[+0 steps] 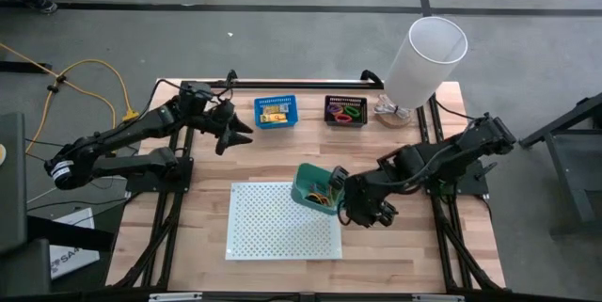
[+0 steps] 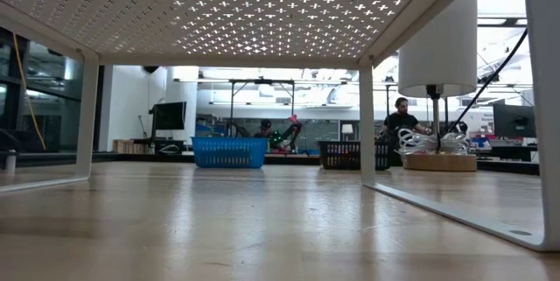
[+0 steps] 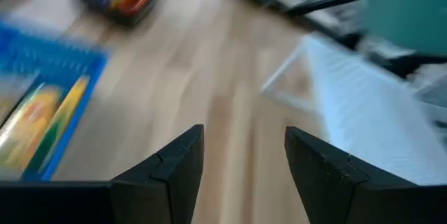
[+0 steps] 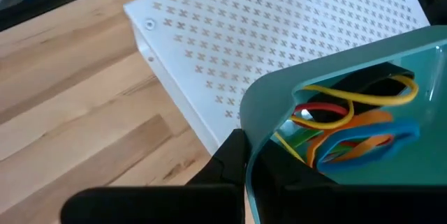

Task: Pick & Place Office Desk Supplies
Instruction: Put the green bin on the shelf

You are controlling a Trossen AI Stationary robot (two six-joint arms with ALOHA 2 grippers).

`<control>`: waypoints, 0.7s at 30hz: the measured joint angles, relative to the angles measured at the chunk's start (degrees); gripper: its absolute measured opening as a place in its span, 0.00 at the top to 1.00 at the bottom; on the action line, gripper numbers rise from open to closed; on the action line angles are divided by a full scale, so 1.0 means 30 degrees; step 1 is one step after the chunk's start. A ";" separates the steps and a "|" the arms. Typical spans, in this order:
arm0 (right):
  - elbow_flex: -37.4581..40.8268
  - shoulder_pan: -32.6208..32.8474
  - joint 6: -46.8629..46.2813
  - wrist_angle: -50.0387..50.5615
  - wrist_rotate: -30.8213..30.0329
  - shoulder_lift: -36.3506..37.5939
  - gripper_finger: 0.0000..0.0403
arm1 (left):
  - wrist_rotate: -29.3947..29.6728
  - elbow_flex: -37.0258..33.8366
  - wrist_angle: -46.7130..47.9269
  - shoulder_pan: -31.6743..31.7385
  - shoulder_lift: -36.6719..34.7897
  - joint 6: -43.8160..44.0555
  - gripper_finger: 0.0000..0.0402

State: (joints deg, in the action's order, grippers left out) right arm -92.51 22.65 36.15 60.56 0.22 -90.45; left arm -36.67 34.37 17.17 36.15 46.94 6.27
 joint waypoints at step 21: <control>0.0000 -0.1228 -0.2156 -0.0639 0.3309 0.0000 0.99 | 0.7518 0.7766 0.2470 -0.9426 0.4301 -0.8711 0.51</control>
State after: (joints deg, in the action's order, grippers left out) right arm -92.51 18.96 29.68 58.64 10.15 -90.45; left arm -14.12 57.67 24.58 7.87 59.84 -19.86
